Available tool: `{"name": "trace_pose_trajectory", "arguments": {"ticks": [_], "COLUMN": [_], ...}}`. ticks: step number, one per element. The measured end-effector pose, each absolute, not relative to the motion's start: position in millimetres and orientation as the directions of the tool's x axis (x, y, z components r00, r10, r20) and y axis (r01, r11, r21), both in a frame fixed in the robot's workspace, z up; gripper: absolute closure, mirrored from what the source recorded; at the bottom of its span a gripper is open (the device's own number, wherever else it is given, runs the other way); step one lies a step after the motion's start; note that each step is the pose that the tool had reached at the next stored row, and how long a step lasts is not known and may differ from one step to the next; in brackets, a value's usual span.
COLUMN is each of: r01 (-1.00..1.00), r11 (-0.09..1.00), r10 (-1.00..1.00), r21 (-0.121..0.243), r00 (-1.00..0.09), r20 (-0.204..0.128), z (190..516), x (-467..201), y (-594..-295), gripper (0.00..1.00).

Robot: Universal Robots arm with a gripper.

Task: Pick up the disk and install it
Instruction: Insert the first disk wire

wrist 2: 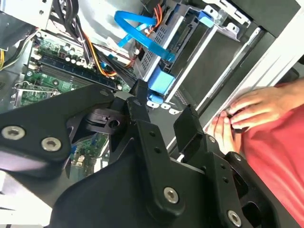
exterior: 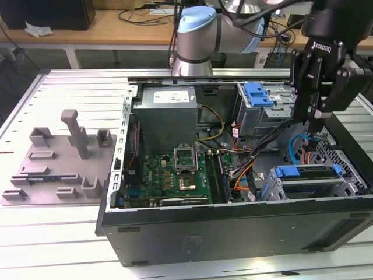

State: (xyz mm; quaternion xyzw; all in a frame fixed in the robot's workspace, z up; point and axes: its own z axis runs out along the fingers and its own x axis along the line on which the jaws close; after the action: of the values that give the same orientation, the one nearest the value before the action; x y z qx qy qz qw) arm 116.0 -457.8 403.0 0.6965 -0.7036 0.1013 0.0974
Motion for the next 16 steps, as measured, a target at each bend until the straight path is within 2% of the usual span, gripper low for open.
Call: {"name": "trace_pose_trajectory", "arguments": {"ticks": [6,16], "r01": [-1.0,-0.998], "r11": [0.009,0.012], "r10": [-0.941,-0.909], "r21": [0.014,0.058], "r00": [-0.004,0.013], "r20": [0.338,0.416], "z": [401.0,395.2], "x": [123.9,150.6], "y": [-447.7,-431.2], "gripper": [0.5,0.5]}}
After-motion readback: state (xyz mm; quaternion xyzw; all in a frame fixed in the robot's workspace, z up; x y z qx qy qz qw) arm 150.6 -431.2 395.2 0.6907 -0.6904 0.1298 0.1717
